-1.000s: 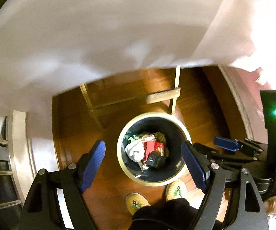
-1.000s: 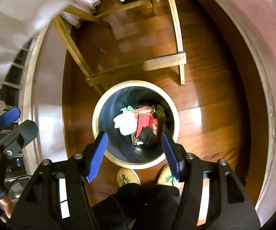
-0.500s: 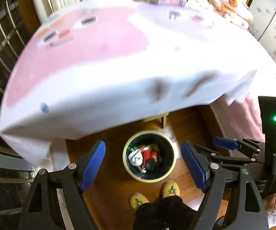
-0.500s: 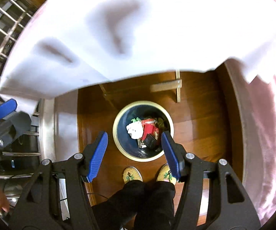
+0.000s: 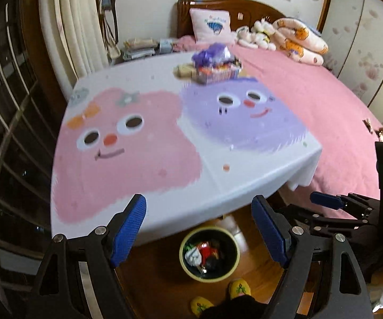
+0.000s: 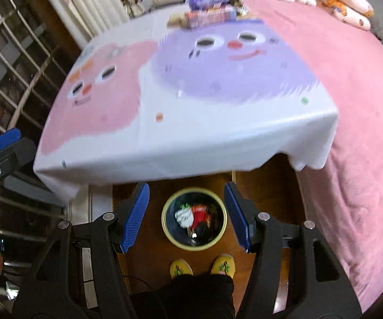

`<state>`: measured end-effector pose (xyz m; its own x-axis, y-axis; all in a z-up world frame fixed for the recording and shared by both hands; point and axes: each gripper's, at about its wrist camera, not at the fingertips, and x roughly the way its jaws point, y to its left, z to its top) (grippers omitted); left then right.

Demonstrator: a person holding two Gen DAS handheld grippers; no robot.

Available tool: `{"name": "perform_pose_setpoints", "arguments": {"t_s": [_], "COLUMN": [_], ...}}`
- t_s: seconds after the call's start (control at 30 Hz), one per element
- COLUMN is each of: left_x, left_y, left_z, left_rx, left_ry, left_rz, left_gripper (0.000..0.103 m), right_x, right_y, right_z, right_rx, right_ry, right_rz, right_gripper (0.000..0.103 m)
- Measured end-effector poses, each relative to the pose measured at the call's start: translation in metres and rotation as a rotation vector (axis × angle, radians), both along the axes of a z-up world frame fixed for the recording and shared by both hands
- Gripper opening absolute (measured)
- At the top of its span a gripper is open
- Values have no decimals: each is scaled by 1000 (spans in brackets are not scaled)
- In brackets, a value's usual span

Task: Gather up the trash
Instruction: 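Raise both tools back toward the table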

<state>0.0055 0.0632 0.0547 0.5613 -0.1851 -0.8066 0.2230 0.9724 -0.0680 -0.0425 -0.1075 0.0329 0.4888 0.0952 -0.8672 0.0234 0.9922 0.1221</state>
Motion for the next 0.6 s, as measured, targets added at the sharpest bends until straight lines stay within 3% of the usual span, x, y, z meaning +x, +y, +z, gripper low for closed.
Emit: {"name": "perform_pose_setpoints", "arguments": {"t_s": [0.13, 0.37, 0.6], "left_x": [9, 43, 122], "left_y": [5, -2, -25], "left_z": [29, 59, 81], "left_rx": [7, 5, -27], "left_ry": [-53, -69, -70], "left_rz": [-2, -14, 20], "left_gripper": [82, 82, 82], "right_x": [6, 31, 105], "right_y": [-3, -11, -49], "right_z": [30, 66, 87], "right_rx": [-16, -56, -86], "right_ry": [-52, -117, -144], "right_rz": [-18, -23, -4], "right_gripper": [56, 56, 56]}}
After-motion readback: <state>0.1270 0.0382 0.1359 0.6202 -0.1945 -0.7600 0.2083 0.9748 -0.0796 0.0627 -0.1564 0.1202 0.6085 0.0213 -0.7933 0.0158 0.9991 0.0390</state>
